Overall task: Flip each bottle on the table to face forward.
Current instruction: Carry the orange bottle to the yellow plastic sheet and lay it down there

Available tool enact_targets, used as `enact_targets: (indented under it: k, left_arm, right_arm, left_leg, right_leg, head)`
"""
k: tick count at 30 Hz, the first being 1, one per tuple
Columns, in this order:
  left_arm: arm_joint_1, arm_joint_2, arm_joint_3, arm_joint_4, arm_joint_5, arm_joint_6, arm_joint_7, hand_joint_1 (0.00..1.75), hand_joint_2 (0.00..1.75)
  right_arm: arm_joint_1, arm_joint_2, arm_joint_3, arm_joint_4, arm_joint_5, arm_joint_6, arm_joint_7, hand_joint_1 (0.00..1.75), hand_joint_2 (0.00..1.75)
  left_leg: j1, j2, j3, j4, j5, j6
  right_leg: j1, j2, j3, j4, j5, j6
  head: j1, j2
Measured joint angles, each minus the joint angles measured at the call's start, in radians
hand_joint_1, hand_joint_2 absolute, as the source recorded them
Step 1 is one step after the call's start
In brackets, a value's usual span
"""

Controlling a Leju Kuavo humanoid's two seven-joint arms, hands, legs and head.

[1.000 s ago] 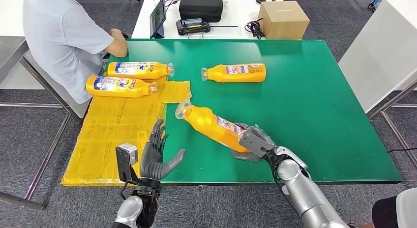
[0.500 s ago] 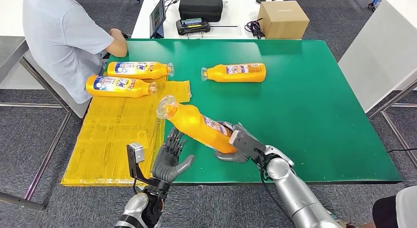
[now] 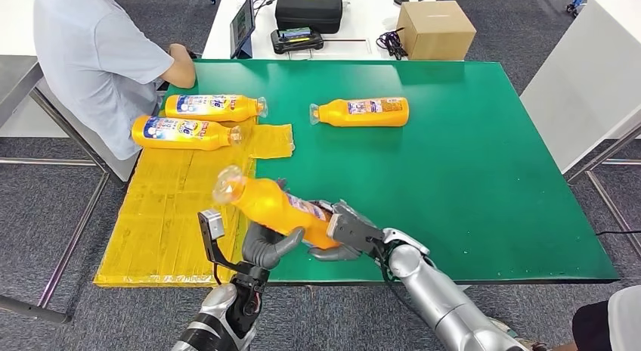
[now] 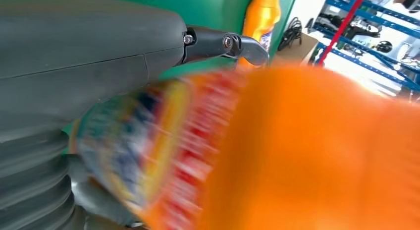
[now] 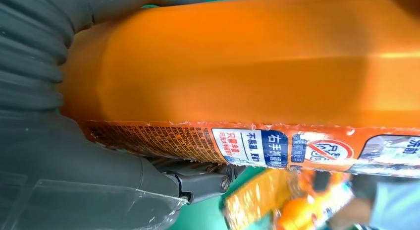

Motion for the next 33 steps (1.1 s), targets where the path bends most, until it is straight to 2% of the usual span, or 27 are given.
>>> enact_targets:
  k: [9, 10, 13, 14, 15, 17, 18, 19, 22, 27, 33]
  left_arm:
    - [0.004, 0.000, -0.001, -0.039, -0.009, 0.022, -0.015, 0.00, 1.75]
    - [0.005, 0.000, -0.002, -0.042, -0.003, 0.015, -0.015, 0.22, 1.75]
    - [0.007, 0.000, -0.003, -0.049, 0.009, 0.005, -0.016, 1.53, 1.75]
    - [0.008, 0.000, -0.003, -0.051, 0.010, 0.004, -0.018, 1.75, 1.75]
    - [0.009, 0.000, -0.004, -0.053, 0.009, 0.005, -0.023, 1.75, 1.75]
    - [0.011, 0.000, -0.007, -0.058, 0.006, 0.006, -0.034, 1.75, 1.75]
    - [0.012, 0.000, -0.007, -0.060, 0.003, 0.007, -0.039, 1.75, 1.75]
    - [0.012, 0.000, -0.008, -0.062, 0.002, 0.007, -0.041, 1.75, 1.75]
    - [0.013, 0.000, -0.007, -0.068, -0.009, 0.011, -0.048, 1.75, 1.75]
    - [0.015, 0.000, -0.006, -0.088, -0.081, 0.052, -0.051, 1.75, 1.75]
    - [0.018, 0.000, -0.003, -0.103, -0.094, 0.060, -0.050, 1.75, 1.75]
  right_arm:
    - [0.004, 0.016, 0.032, 0.035, -0.006, -0.011, -0.001, 1.75, 1.75]
    - [0.004, 0.018, 0.033, 0.037, -0.008, -0.011, -0.001, 1.75, 1.75]
    - [0.005, 0.021, 0.035, 0.046, -0.012, -0.012, -0.001, 1.72, 1.75]
    - [0.006, 0.022, 0.035, 0.048, -0.013, -0.012, -0.002, 1.64, 1.75]
    - [0.006, 0.023, 0.036, 0.050, -0.014, -0.013, -0.003, 1.30, 1.75]
    - [0.006, 0.025, 0.036, 0.054, -0.016, -0.014, -0.006, 0.45, 1.75]
    - [0.006, 0.026, 0.036, 0.055, -0.017, -0.015, -0.007, 0.09, 1.75]
    - [0.007, 0.027, 0.036, 0.056, -0.019, -0.015, -0.007, 0.00, 1.31]
    - [0.012, 0.030, 0.036, 0.061, -0.028, -0.017, 0.004, 0.00, 0.00]
    - [0.024, 0.030, 0.036, 0.073, -0.032, -0.029, 0.021, 0.00, 0.00]
    - [0.031, 0.030, 0.033, 0.079, -0.031, -0.031, 0.021, 0.00, 0.00]
  left_leg:
    - [0.000, 0.000, -0.001, 0.000, 0.000, 0.000]
    - [0.000, 0.000, -0.001, 0.000, 0.000, 0.000]
    - [0.000, 0.000, -0.001, 0.000, 0.000, 0.000]
    - [0.000, 0.000, -0.001, 0.000, 0.000, 0.000]
    - [0.000, 0.000, -0.001, 0.000, 0.000, 0.000]
    - [0.000, 0.000, -0.001, 0.000, 0.000, 0.000]
    - [0.000, 0.000, -0.001, 0.000, 0.000, 0.000]
    - [0.000, 0.000, -0.001, 0.000, 0.000, 0.000]
    - [0.000, 0.000, -0.001, 0.000, 0.000, 0.000]
    - [0.000, 0.000, -0.001, 0.000, 0.000, 0.000]
    - [0.000, 0.000, -0.001, 0.000, 0.000, 0.000]
  right_leg:
    - [0.000, 0.000, -0.001, 0.000, 0.000, 0.000]
    - [0.000, 0.000, -0.001, 0.000, 0.000, 0.000]
    - [0.000, 0.000, -0.001, 0.000, 0.000, 0.000]
    - [0.000, 0.000, -0.001, 0.000, 0.000, 0.000]
    - [0.000, 0.000, -0.001, 0.000, 0.000, 0.000]
    - [0.000, 0.000, -0.001, 0.000, 0.000, 0.000]
    - [0.000, 0.000, -0.001, 0.000, 0.000, 0.000]
    - [0.000, 0.000, -0.001, 0.000, 0.000, 0.000]
    - [0.000, 0.000, -0.001, 0.000, 0.000, 0.000]
    - [0.000, 0.000, -0.002, 0.000, 0.000, 0.000]
    - [0.000, 0.000, -0.001, 0.000, 0.000, 0.000]
  head:
    - [0.000, 0.000]
    - [0.000, 0.000]
    - [0.000, 0.000]
    - [0.000, 0.000]
    - [0.000, 0.000]
    - [0.000, 0.000]
    - [0.000, 0.000]
    - [0.000, 0.000]
    - [0.000, 0.000]
    - [0.000, 0.000]
    - [0.000, 0.000]
